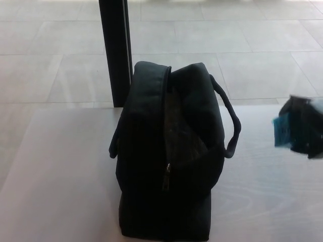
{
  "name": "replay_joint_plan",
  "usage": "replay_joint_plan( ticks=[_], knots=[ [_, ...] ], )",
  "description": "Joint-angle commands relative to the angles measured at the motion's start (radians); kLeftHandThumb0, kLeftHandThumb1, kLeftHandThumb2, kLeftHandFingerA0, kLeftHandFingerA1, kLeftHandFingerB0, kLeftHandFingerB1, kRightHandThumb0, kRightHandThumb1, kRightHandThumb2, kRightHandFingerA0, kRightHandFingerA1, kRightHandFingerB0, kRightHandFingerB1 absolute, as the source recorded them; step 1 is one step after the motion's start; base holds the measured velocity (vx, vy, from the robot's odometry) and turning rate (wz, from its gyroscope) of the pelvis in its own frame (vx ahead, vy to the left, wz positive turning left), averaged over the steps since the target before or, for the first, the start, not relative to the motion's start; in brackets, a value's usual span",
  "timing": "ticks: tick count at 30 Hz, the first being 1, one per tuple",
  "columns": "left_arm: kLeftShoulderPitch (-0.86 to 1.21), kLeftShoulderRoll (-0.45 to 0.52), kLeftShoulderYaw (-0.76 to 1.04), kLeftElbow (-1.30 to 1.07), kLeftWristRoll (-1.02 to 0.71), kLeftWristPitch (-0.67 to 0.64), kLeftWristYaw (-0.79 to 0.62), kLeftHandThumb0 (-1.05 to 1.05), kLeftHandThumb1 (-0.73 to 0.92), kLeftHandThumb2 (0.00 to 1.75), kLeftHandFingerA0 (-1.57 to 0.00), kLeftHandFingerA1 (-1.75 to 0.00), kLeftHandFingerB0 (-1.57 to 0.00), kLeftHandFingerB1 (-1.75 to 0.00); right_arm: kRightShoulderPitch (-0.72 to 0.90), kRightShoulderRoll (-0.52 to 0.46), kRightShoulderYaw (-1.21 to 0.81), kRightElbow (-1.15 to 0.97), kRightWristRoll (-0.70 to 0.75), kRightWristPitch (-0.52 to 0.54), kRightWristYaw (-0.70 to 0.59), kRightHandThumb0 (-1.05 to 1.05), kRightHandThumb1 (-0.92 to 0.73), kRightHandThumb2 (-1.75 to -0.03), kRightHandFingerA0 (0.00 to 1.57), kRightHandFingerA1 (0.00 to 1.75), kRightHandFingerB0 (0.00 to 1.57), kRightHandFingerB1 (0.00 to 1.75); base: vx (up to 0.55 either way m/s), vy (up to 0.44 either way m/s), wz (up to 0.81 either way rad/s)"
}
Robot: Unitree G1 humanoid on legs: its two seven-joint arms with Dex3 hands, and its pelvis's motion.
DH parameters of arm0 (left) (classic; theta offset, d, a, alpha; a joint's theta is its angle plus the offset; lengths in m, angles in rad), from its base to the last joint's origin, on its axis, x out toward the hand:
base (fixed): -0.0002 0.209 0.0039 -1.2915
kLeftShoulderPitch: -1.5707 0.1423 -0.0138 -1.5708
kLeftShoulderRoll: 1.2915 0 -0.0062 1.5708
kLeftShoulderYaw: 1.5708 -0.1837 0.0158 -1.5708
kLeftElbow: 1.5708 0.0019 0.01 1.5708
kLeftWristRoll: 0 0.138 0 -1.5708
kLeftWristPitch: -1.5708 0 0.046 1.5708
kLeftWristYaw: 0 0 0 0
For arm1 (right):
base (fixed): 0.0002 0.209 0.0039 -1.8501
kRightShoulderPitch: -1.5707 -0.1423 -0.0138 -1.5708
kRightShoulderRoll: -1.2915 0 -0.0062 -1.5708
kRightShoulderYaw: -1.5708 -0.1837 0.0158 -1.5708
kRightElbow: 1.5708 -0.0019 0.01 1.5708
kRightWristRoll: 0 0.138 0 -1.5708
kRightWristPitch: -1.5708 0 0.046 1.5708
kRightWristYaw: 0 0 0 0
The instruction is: The robot uses its right hand to pick up the cube kept on the middle of the desk and put it inside the bag next to it
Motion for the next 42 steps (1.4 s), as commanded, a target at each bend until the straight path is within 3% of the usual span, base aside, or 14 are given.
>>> replay_joint_plan(
  ticks=[1,10,16,20,25,29,36,40,41,42],
  knots=[
    [0.0,0.029,0.002,0.016,-0.003,0.028,-0.002,-0.58,0.29,1.07,-0.08,-0.63,0.0,-0.58,-0.222,0.034,-0.095,0.07,0.06,-0.086,-0.041,-0.24,-0.51,-1.2,0.93,1.75,0.76,1.55,0.0,0.0,0.0],
    [-0.002,0.033,0.006,0.027,-0.008,0.031,-0.004,-0.59,0.28,1.06,-0.07,-0.63,0.0,-0.58,-0.332,0.131,-0.15,-0.004,0.111,-0.071,0.054,-0.25,-0.51,-1.23,0.94,1.75,0.77,1.55,0.0,0.0,0.0],
    [0.001,0.029,-0.005,0.022,0.01,0.019,0.017,-0.55,0.24,1.04,-0.12,-0.64,-0.04,-0.59,-0.397,0.268,-0.108,-0.133,0.143,0.034,0.21,-0.24,-0.47,-1.24,0.96,1.75,0.78,1.52,0.0,0.0,0.0],
    [0.0,0.023,-0.009,0.023,0.009,0.019,0.016,-0.58,0.27,1.06,-0.08,-0.63,0.0,-0.58,-0.349,0.317,-0.105,-0.193,0.167,0.073,0.248,-0.24,-0.43,-1.29,0.97,1.75,0.81,1.56,0.0,0.0,0.0],
    [-0.004,0.026,-0.014,0.026,0.012,0.01,0.013,-0.58,0.28,1.07,-0.1,-0.64,-0.01,-0.59,-0.257,0.304,-0.074,-0.339,0.162,0.188,0.358,-0.25,-0.46,-1.27,0.96,1.75,0.79,1.54,0.0,0.0,0.0],
    [-0.03,0.03,-0.008,0.044,0.001,0.018,0.003,-0.58,0.28,1.07,-0.09,-0.64,0.0,-0.58,-0.21,0.275,-0.068,-0.404,0.156,0.213,0.393,-0.24,-0.42,-1.31,0.94,1.74,0.81,1.48,0.0,0.0,0.0],
    [-0.02,0.029,-0.004,0.033,-0.003,0.028,0.0,-0.58,0.3,1.08,-0.09,-0.64,0.0,-0.58,-0.135,0.184,-0.037,-0.527,0.125,0.267,0.488,-0.22,-0.47,-1.21,0.94,1.75,0.78,1.56,0.0,0.0,0.0],
    [-0.021,0.03,-0.004,0.035,-0.006,0.028,-0.008,-0.58,0.31,1.08,-0.09,-0.64,0.0,-0.58,-0.114,0.152,-0.056,-0.554,0.155,0.275,0.517,-0.23,-0.44,-1.26,0.93,1.75,0.78,1.57,0.0,0.0,0.0],
    [-0.021,0.03,-0.004,0.032,-0.006,0.032,-0.004,-0.95,0.44,1.04,-0.23,-0.76,-0.12,-0.66,-0.103,0.149,-0.064,-0.561,0.17,0.268,0.52,-0.24,-0.45,-1.23,0.91,1.75,0.76,1.62,0.0,0.0,0.0],
    [-0.021,0.029,-0.004,0.03,-0.006,0.034,-0.002,-0.95,0.44,1.04,-0.23,-0.76,-0.12,-0.66,-0.098,0.147,-0.069,-0.566,0.176,0.266,0.523,-0.24,-0.45,-1.23,0.91,1.75,0.76,1.62,0.0,0.0,0.0]
  ],
)
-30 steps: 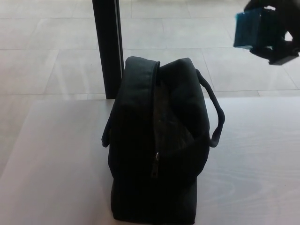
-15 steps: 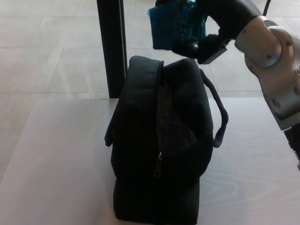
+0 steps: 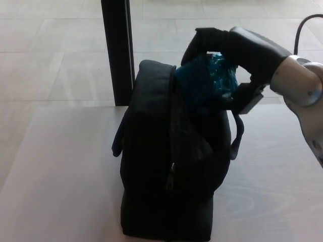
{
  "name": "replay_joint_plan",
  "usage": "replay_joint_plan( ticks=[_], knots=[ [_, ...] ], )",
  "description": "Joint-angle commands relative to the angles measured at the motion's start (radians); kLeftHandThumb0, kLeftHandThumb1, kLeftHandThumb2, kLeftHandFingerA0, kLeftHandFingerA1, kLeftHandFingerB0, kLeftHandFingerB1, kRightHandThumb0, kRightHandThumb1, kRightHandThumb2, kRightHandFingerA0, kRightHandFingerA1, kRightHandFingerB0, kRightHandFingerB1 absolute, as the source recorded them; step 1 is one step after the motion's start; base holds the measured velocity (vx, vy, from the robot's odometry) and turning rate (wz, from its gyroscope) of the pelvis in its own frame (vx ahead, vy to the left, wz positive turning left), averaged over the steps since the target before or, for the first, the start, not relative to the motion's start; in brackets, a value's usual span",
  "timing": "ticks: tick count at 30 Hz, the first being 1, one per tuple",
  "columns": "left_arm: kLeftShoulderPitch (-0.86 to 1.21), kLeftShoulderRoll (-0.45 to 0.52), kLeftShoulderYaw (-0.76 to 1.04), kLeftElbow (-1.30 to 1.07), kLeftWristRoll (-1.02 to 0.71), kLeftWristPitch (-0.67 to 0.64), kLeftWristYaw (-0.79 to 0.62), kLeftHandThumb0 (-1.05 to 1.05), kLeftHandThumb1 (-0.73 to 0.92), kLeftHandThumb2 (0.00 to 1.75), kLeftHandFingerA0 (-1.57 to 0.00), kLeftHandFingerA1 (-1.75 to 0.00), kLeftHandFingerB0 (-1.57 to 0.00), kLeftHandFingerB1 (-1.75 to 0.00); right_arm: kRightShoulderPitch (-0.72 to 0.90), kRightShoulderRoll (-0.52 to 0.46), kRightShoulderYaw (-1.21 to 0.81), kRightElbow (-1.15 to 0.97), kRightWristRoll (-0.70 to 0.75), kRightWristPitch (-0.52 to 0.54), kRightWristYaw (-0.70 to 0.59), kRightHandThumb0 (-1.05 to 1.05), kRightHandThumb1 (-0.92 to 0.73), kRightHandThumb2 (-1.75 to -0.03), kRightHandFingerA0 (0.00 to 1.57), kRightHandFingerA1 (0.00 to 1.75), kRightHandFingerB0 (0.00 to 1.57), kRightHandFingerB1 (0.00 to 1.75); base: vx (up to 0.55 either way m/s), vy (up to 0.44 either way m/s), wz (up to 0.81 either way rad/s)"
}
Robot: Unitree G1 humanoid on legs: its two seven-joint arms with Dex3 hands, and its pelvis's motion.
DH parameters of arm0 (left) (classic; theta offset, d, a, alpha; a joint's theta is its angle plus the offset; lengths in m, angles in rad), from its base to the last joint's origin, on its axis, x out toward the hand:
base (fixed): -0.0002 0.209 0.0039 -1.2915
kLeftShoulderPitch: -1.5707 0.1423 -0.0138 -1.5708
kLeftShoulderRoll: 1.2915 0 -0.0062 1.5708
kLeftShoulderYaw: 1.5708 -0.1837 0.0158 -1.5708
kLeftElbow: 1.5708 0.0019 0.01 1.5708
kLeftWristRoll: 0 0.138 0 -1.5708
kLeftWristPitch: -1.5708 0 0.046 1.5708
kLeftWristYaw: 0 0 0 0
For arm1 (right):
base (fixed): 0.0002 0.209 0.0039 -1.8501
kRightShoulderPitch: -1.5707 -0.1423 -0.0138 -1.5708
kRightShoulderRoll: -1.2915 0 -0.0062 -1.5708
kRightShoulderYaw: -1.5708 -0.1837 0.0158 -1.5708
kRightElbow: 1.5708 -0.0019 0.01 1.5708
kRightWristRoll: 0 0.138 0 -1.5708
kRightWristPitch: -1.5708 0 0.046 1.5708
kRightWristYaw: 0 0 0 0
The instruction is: The robot uses its right hand to pick up the cube kept on the middle of the desk and put it inside the bag next to it
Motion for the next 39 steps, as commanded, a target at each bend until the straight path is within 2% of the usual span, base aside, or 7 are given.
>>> replay_joint_plan(
  ticks=[1,11,22,25,26,30,39],
  knots=[
    [-0.017,0.032,0.01,0.017,-0.005,0.019,0.003,-0.58,0.26,1.06,-0.09,-0.64,0.0,-0.58,0.019,-0.021,-0.021,-0.022,0.036,0.025,0.068,-0.26,-0.48,-1.17,0.91,1.75,0.75,1.65,0.0,0.0,0.0],
    [-0.029,0.033,-0.006,0.02,0.004,0.014,-0.005,-0.58,0.31,1.08,-0.08,-0.64,0.0,-0.58,0.097,0.068,0.139,-0.096,-0.032,0.009,0.057,-0.31,-0.62,-0.85,0.9,1.75,0.81,0.87,0.0,0.0,0.0],
    [-0.039,0.031,-0.013,0.019,0.008,0.002,-0.007,-0.59,0.25,1.05,-0.08,-0.64,0.0,-0.59,0.006,0.114,0.329,0.075,-0.172,-0.023,0.103,-0.27,-0.67,-0.76,0.86,1.65,0.77,0.94,0.0,0.0,0.0],
    [-0.041,0.035,-0.013,0.028,0.006,0.0,-0.015,-0.59,0.25,1.05,-0.08,-0.64,0.0,-0.59,-0.072,0.041,0.425,0.116,-0.242,-0.014,0.277,-0.38,-0.58,-0.57,0.33,1.23,0.15,0.4,0.0,0.0,0.0],
    [-0.039,0.032,-0.012,0.025,0.007,0.001,-0.007,-0.59,0.25,1.05,-0.09,-0.64,0.0,-0.59,-0.084,0.025,0.442,0.117,-0.257,-0.008,0.308,-0.49,-0.43,-0.68,0.0,0.47,0.04,0.26,0.0,0.0,0.0],
    [-0.037,0.028,-0.006,0.023,-0.005,0.01,-0.015,-0.59,0.27,1.07,-0.09,-0.64,0.0,-0.59,-0.105,-0.016,0.464,0.119,-0.283,-0.023,0.322,-0.63,-0.36,-0.63,0.0,0.0,0.0,0.02,0.0,0.0,0.0],
    [-0.026,0.017,-0.008,0.022,0.003,0.003,0.0,-0.58,0.23,1.04,-0.09,-0.64,-0.01,-0.59,-0.129,-0.012,0.385,0.067,-0.27,0.031,0.298,-1.01,-0.61,-0.95,0.0,0.3,0.0,0.0,0.0,0.0,0.0]
  ],
)
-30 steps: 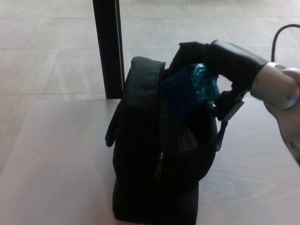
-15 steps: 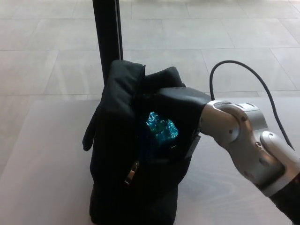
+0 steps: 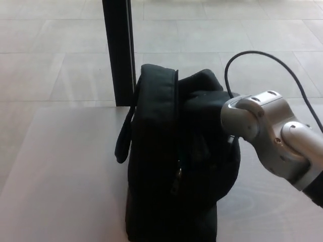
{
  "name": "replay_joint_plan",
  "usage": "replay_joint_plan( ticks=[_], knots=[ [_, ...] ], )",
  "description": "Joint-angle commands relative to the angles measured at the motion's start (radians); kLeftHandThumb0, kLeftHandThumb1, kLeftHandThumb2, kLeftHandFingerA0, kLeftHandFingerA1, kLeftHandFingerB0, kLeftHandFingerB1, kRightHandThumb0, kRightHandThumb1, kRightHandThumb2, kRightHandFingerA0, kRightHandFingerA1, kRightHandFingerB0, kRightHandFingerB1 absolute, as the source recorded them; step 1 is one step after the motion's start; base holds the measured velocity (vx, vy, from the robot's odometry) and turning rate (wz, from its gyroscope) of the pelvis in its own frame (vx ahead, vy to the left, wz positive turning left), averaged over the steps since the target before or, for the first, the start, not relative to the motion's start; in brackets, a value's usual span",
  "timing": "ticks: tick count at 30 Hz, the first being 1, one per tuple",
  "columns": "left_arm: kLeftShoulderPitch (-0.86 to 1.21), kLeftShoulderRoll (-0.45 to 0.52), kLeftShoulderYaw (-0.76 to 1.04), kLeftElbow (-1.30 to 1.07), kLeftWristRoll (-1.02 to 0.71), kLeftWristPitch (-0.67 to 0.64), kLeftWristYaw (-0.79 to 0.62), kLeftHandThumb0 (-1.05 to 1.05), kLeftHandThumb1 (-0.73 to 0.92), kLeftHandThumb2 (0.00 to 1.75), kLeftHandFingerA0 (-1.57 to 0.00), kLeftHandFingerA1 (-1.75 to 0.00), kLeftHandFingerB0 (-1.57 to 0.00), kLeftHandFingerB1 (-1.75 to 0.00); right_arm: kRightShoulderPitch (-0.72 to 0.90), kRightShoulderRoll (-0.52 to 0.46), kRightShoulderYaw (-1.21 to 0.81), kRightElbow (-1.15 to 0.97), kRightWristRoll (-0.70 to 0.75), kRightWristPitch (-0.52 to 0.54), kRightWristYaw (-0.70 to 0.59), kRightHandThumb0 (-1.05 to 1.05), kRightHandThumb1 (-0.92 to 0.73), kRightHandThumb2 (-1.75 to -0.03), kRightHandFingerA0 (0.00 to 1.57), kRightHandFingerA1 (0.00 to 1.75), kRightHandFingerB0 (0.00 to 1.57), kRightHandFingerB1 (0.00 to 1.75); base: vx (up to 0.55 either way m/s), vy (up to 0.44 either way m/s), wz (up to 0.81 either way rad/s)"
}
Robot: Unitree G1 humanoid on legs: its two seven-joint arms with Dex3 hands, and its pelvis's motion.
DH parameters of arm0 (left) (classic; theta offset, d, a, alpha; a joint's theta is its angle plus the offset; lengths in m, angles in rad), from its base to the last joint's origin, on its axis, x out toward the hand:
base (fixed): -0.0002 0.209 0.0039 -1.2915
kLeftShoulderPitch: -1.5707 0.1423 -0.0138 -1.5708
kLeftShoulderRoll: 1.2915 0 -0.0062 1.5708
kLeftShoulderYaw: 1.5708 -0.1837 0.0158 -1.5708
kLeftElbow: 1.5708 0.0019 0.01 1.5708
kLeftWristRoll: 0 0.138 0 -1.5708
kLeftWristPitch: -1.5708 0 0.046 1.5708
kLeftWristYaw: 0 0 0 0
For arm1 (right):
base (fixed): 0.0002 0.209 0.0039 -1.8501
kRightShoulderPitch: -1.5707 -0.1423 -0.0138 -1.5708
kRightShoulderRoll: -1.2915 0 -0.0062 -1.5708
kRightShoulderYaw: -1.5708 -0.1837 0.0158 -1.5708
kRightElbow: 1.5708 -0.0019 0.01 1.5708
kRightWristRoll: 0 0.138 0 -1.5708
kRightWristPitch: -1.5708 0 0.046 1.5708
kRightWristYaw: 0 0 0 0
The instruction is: The robot uses its right hand to pick up the cube kept on the middle of the desk and put it inside the bag next to it
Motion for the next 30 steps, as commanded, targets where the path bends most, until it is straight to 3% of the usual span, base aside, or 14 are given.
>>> replay_joint_plan(
  ticks=[1,2,3,9,10,11,12,13,14,16,22,24,29,30],
  knots=[
    [0.018,0.007,-0.001,-0.009,0.009,-0.002,0.02,-0.55,0.22,1.03,-0.13,-0.65,-0.05,-0.6,-0.02,-0.005,-0.03,-0.03,-0.057,0.049,0.058,-1.05,-0.66,-1.0,0.0,0.3,0.0,0.0,0.0,0.0,0.0],
    [0.016,0.006,-0.001,-0.008,0.01,-0.004,0.023,-0.56,0.19,1.02,-0.14,-0.65,-0.05,-0.61,-0.029,0.003,-0.036,-0.034,-0.059,0.067,0.072,-1.01,-0.66,-0.84,0.0,0.0,0.0,0.0,0.0,0.0,0.0],
    [0.017,0.0,0.007,-0.022,0.001,0.018,0.037,-0.56,0.19,1.02,-0.13,-0.66,-0.04,-0.6,-0.04,0.025,-0.05,-0.038,-0.06,0.089,0.064,-1.05,-0.68,-0.63,0.0,0.0,0.0,0.0,0.0,0.0,0.0],
    [0.029,0.004,-0.005,-0.009,0.011,-0.003,0.021,-0.55,0.19,1.01,-0.14,-0.66,-0.06,-0.61,-0.083,0.061,-0.084,-0.021,-0.039,0.059,0.093,-1.05,-0.62,-0.61,0.0,0.0,0.0,0.0,0.0,0.0,0.0],
    [0.028,0.004,-0.012,-0.006,0.02,-0.013,0.027,-0.55,0.22,1.03,-0.15,-0.66,-0.05,-0.61,-0.113,0.077,-0.112,-0.005,-0.003,0.049,0.102,-0.93,-0.49,-0.94,0.0,0.18,0.04,0.0,0.0,0.0,0.0],
    [0.029,0.006,-0.019,-0.003,0.03,-0.026,0.026,-0.54,0.24,1.04,-0.15,-0.66,-0.06,-0.6,-0.127,0.089,-0.134,0.011,0.021,0.041,0.101,-0.96,-0.56,-0.93,0.0,0.02,0.13,0.21,0.0,0.0,0.0],
    [0.028,0.007,-0.018,0.002,0.027,-0.026,0.023,-0.54,0.21,1.02,-0.15,-0.66,-0.07,-0.61,-0.141,0.108,-0.161,0.031,0.037,0.037,0.082,-0.79,-0.46,-0.86,0.04,0.41,0.22,0.46,0.0,0.0,0.0],
    [0.028,0.007,-0.018,0.003,0.027,-0.027,0.023,-0.54,0.21,1.02,-0.15,-0.66,-0.07,-0.61,-0.141,0.11,-0.164,0.034,0.035,0.035,0.084,-0.79,-0.46,-0.86,0.04,0.41,0.22,0.46,0.0,0.0,0.0],
    [0.027,0.007,-0.011,0.0,0.013,-0.011,0.016,-0.57,0.19,1.01,-0.12,-0.65,-0.03,-0.6,-0.154,0.162,-0.241,0.082,0.101,0.059,0.037,-0.52,-0.59,-0.58,0.71,0.74,0.61,0.47,0.0,0.0,0.0],
    [0.034,0.006,-0.021,-0.005,0.026,-0.024,0.019,-0.55,0.2,1.02,-0.15,-0.66,-0.06,-0.61,-0.176,0.188,-0.303,0.135,0.143,0.023,0.013,-0.47,-0.63,-0.59,1.04,0.69,0.77,0.57,0.0,0.0,0.0],
    [0.044,0.004,-0.016,-0.008,0.021,-0.023,0.023,-0.54,0.18,1.0,-0.16,-0.66,-0.07,-0.61,-0.334,0.178,-0.352,0.261,0.159,0.004,0.09,-0.48,-0.62,-0.59,0.92,0.77,0.73,0.61,0.0,0.0,0.0],
    [0.047,0.002,-0.017,-0.013,0.019,-0.022,0.02,-0.55,0.21,1.01,-0.15,-0.65,-0.06,-0.6,-0.492,0.123,-0.342,0.364,0.16,0.065,0.251,-0.61,-0.64,-0.59,0.67,0.84,0.54,0.54,0.0,0.0,0.0],
    [0.048,0.003,-0.012,-0.011,0.013,-0.019,0.014,-0.55,0.22,1.02,-0.13,-0.65,-0.05,-0.59,-0.64,-0.003,-0.313,0.476,0.171,0.002,0.484,-0.77,-0.66,-0.6,0.19,0.51,0.18,0.37,0.0,0.0,0.0],
    [0.049,0.005,-0.011,-0.002,0.017,-0.025,0.017,-1.0,0.4,1.05,-0.28,-0.77,-0.17,-0.69,-0.67,-0.063,-0.293,0.52,0.173,-0.067,0.596,-0.79,-0.48,-0.95,0.0,0.27,0.0,0.23,0.0,0.0,0.0]
  ],
)
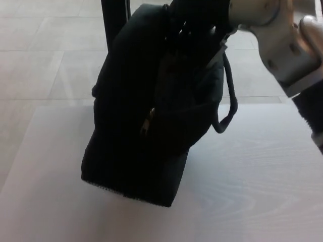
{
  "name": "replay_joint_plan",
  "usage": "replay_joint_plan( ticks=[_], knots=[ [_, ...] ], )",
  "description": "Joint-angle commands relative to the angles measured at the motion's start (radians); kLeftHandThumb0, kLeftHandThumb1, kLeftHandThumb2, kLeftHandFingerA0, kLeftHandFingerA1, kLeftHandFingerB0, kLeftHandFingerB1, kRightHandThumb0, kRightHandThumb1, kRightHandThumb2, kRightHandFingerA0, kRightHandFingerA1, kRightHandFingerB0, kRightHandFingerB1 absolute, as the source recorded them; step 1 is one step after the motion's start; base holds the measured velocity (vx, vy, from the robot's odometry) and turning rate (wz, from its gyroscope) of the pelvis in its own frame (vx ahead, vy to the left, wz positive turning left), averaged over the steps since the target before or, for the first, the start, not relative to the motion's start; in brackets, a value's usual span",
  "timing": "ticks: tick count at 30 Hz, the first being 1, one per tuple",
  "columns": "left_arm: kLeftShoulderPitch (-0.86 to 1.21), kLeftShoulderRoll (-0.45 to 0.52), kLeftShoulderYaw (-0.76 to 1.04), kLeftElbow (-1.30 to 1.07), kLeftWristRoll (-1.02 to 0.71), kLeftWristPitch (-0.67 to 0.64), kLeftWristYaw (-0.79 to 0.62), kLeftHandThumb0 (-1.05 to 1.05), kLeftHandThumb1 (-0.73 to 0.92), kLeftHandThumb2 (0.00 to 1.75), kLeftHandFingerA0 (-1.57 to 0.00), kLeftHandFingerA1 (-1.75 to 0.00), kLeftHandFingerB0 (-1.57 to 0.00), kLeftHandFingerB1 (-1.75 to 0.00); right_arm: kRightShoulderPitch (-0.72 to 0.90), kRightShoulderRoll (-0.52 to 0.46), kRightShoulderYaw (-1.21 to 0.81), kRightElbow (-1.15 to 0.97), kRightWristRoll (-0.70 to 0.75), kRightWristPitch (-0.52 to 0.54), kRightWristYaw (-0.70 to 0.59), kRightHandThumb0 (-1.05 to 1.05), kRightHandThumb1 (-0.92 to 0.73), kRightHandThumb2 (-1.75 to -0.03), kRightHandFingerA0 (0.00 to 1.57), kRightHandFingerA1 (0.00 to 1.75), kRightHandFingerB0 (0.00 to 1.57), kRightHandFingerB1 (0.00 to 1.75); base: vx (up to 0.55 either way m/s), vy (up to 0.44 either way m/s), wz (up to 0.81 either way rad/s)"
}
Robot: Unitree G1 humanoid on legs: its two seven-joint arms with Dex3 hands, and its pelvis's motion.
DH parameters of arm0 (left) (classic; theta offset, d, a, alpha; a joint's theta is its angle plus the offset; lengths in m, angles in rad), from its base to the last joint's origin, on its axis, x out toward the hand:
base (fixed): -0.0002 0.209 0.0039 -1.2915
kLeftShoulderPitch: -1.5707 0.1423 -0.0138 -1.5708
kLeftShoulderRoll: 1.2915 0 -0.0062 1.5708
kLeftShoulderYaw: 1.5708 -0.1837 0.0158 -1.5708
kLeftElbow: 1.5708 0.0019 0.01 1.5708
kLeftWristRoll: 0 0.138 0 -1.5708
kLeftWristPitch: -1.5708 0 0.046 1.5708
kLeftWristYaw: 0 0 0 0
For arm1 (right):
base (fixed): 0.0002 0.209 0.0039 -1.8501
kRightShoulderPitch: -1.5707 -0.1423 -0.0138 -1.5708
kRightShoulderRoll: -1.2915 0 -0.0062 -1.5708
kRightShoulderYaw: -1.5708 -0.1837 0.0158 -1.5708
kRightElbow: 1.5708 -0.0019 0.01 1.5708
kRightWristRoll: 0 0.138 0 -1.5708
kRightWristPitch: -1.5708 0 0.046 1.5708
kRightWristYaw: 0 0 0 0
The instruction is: The robot uses its right hand to pick up the cube kept on the middle of the desk and put it inside the bag next to it
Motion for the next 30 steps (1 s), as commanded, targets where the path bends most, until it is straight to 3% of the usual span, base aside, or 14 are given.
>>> replay_joint_plan(
  ticks=[1,2,5,6,13,14,15,18,23,24,25,27,28,30],
  knots=[
    [0.018,0.012,0.01,0.004,0.004,-0.021,0.003,-1.0,0.4,1.05,-0.28,-0.77,-0.17,-0.69,-0.296,-0.213,0.028,0.199,0.058,-0.12,0.479,-0.79,-0.48,-0.95,0.0,0.27,0.0,0.23,0.0,0.0,0.0],
    [0.017,0.012,0.013,0.005,0.001,-0.018,0.004,-0.53,0.19,1.0,-0.17,-0.66,-0.09,-0.61,-0.295,-0.231,0.032,0.205,0.051,-0.121,0.489,-0.8,-0.47,-0.88,0.02,0.26,0.1,0.31,0.0,0.0,0.0],
    [0.012,0.013,0.019,0.008,-0.006,-0.01,0.001,-0.55,0.19,1.01,-0.14,-0.65,-0.06,-0.6,-0.297,-0.287,0.077,0.236,0.001,-0.187,0.522,-0.79,-0.45,-0.83,0.04,0.45,0.16,0.42,0.0,0.0,0.0],
    [0.013,0.013,0.018,0.003,-0.006,-0.009,0.002,-0.56,0.22,1.02,-0.11,-0.64,-0.03,-0.59,-0.293,-0.296,0.086,0.249,-0.007,-0.194,0.529,-0.68,-0.47,-0.56,0.32,0.6,0.36,0.36,0.0,0.0,0.0],
    [0.02,0.011,0.023,-0.018,-0.014,0.0,0.001,-0.58,0.27,1.05,-0.08,-0.63,0.0,-0.58,-0.311,-0.308,0.13,0.341,-0.023,-0.236,0.569,-0.76,-0.39,-0.84,0.53,0.63,0.49,0.5,0.0,0.0,0.0],
    [0.021,0.012,0.02,-0.019,-0.009,-0.004,0.003,-0.58,0.27,1.06,-0.09,-0.63,0.0,-0.58,-0.312,-0.309,0.132,0.339,-0.022,-0.237,0.563,-0.75,-0.55,-0.58,0.62,0.61,0.56,0.4,0.0,0.0,0.0],
    [0.023,0.013,0.021,-0.022,-0.009,-0.003,0.004,-0.57,0.25,1.04,-0.1,-0.63,-0.02,-0.58,-0.308,-0.311,0.126,0.334,-0.018,-0.227,0.546,-0.73,-0.45,-0.89,0.67,0.72,0.52,0.55,0.0,0.0,0.0],
    [0.019,0.02,0.019,-0.02,-0.007,-0.004,-0.002,-0.58,0.25,1.04,-0.08,-0.63,0.0,-0.58,-0.285,-0.323,0.088,0.32,0.028,-0.226,0.525,-0.9,-0.6,-0.71,0.86,0.7,0.51,0.45,0.0,0.0,0.0],
    [0.007,0.017,0.03,-0.006,-0.018,0.006,0.004,-0.57,0.19,1.0,-0.11,-0.64,-0.03,-0.59,-0.295,-0.317,0.021,0.386,0.123,-0.203,0.628,-0.87,-0.71,-0.62,0.64,0.5,0.45,0.37,0.0,0.0,0.0],
    [0.008,0.017,0.028,-0.007,-0.015,0.004,0.006,-0.56,0.2,1.01,-0.12,-0.64,-0.03,-0.59,-0.3,-0.318,0.022,0.396,0.119,-0.209,0.636,-0.88,-0.54,-1.0,0.54,0.59,0.33,0.46,0.0,0.0,0.0],
    [0.009,0.019,0.026,-0.009,-0.012,0.002,0.004,-0.56,0.21,1.02,-0.12,-0.64,-0.03,-0.59,-0.316,-0.32,0.033,0.413,0.107,-0.221,0.652,-0.93,-0.7,-0.62,0.44,0.5,0.27,0.35,0.0,0.0,0.0],
    [0.013,0.024,0.023,-0.016,-0.009,0.003,0.0,-0.57,0.21,1.02,-0.1,-0.64,-0.02,-0.59,-0.34,-0.329,0.036,0.447,0.103,-0.259,0.676,-1.04,-0.6,-1.03,0.36,0.58,0.15,0.44,0.0,0.0,0.0],
    [0.013,0.03,0.024,-0.02,-0.008,0.003,0.0,-0.57,0.23,1.03,-0.1,-0.63,-0.02,-0.58,-0.356,-0.337,0.033,0.461,0.099,-0.261,0.671,-0.94,-0.7,-0.62,0.37,0.53,0.21,0.38,0.0,0.0,0.0],
    [0.014,0.037,0.027,-0.016,-0.008,-0.003,-0.008,-0.59,0.24,1.04,-0.08,-0.63,0.0,-0.58,-0.354,-0.361,0.044,0.422,0.057,-0.289,0.561,-0.89,-0.7,-0.62,0.49,0.53,0.34,0.37,0.0,0.0,0.0]
  ],
)
